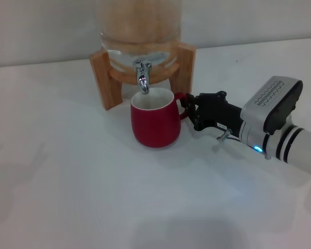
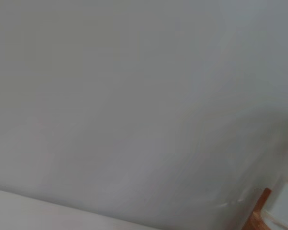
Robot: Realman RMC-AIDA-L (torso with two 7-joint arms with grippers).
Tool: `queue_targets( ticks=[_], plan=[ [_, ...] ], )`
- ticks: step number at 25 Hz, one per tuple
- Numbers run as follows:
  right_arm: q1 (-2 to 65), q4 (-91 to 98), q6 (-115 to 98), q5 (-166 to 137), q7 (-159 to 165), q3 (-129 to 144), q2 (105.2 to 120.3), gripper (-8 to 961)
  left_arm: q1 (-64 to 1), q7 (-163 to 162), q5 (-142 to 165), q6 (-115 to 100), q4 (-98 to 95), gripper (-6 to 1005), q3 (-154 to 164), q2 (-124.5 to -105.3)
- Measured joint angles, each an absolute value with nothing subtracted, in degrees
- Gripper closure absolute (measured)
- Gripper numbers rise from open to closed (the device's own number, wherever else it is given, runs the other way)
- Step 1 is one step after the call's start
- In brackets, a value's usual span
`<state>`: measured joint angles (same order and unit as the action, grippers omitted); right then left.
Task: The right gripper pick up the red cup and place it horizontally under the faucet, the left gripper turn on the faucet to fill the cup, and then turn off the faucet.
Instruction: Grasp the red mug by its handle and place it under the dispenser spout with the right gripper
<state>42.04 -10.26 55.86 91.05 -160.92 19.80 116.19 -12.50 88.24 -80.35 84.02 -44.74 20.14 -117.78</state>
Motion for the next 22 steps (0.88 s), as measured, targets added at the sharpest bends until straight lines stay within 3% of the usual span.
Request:
queue_targets(
  ticks=[22],
  plan=[
    [43.12,-10.36,55.4,88.78,-160.93,19.3,116.19,853,-12.56,88.24,-80.42,84.02,-44.74,123,20.12,-117.77]
  ],
)
